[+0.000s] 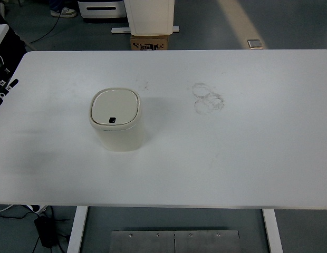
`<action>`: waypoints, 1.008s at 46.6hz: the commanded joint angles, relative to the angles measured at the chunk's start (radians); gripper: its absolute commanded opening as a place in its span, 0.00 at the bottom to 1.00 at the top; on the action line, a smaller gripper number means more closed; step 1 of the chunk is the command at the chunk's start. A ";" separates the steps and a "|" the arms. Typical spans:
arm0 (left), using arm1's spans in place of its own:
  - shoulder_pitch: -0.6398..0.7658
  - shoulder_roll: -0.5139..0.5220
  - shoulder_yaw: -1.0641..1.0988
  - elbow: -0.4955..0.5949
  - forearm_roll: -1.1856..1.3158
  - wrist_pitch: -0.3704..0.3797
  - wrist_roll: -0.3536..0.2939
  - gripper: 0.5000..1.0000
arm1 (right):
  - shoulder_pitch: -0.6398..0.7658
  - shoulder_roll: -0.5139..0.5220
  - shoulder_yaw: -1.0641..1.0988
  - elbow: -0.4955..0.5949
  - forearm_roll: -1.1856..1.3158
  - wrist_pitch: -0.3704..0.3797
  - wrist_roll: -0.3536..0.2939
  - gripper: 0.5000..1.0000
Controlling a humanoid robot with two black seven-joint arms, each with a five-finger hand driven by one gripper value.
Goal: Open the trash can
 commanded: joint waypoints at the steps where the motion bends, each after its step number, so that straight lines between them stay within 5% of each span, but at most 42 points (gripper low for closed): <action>1: 0.001 0.000 0.000 0.000 0.000 0.000 0.000 1.00 | 0.000 0.000 0.000 0.000 0.000 0.000 0.000 0.98; 47: 0.006 -0.005 0.000 0.000 -0.009 0.002 0.000 1.00 | 0.000 0.000 0.000 0.000 0.000 0.000 0.000 0.98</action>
